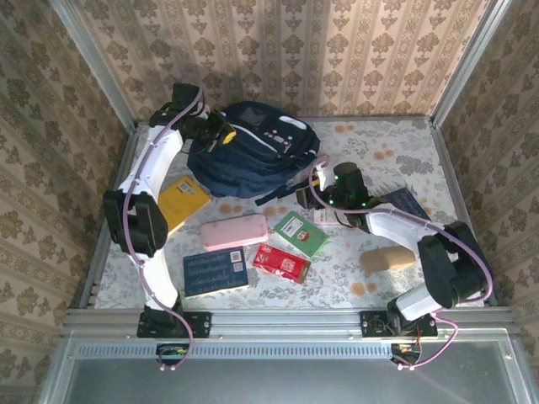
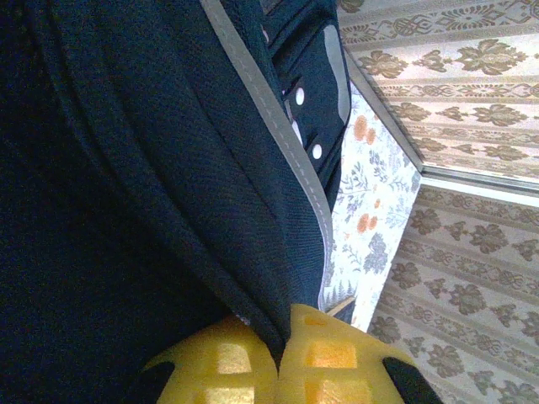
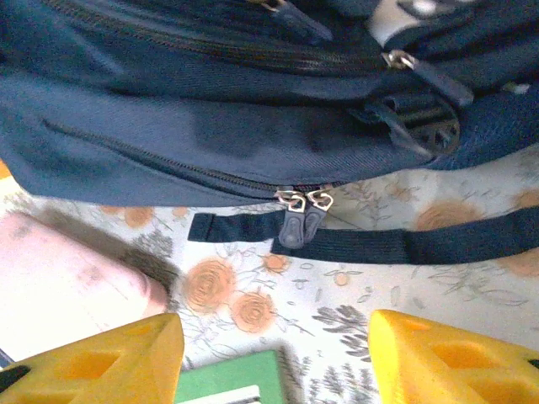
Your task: Pack books, pencil case, and school supplies into a backpack
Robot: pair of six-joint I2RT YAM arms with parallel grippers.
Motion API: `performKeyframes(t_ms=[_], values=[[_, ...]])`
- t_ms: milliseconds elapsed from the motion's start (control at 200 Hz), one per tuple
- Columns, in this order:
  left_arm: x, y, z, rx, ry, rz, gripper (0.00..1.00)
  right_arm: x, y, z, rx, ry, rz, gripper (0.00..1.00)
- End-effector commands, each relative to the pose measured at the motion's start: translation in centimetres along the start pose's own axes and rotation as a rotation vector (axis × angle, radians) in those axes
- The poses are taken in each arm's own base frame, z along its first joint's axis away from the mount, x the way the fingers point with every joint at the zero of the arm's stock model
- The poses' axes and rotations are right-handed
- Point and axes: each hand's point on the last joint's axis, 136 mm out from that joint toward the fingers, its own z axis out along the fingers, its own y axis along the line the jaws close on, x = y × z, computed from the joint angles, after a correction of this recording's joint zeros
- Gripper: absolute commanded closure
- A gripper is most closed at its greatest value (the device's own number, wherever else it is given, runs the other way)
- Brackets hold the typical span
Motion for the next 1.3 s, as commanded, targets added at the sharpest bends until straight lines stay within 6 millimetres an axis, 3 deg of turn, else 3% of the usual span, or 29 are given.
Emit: performKeyframes(t_ms=[0, 130, 260, 315, 655, 925, 1130, 1295], values=[[-0.1, -6.3, -4.2, 0.222, -0.056, 0.122, 1.00, -1.7, 1.3, 0.1, -0.136, -0.075, 0.130, 0.40], [0.7, -6.5, -5.2, 0.246, -0.055, 0.116, 1.00, -0.7, 2.2, 0.1, -0.142, -0.115, -0.080, 0.40], [1.7, -6.0, -6.0, 0.250, -0.065, 0.120, 1.00, 2.4, 3.8, 0.8, -0.044, -0.090, -0.473, 0.34], [2.2, -5.8, -6.2, 0.252, -0.069, 0.125, 1.00, 3.0, 3.8, 0.8, 0.008, -0.127, -0.540, 0.33], [4.7, -4.1, -6.0, 0.267, -0.034, 0.133, 1.00, 4.3, 3.7, 0.7, 0.142, -0.279, -0.490, 0.31], [6.5, -4.2, -6.4, 0.291, 0.006, 0.162, 1.00, 4.9, 2.7, 1.8, 0.174, -0.306, -0.417, 0.33], [6.8, -3.9, -6.3, 0.291, 0.013, 0.159, 1.00, 5.0, 2.6, 3.1, 0.169, -0.298, -0.399, 0.39], [6.8, -3.7, -6.2, 0.288, 0.012, 0.150, 1.00, 4.6, 2.7, 3.8, 0.160, -0.304, -0.380, 0.50]])
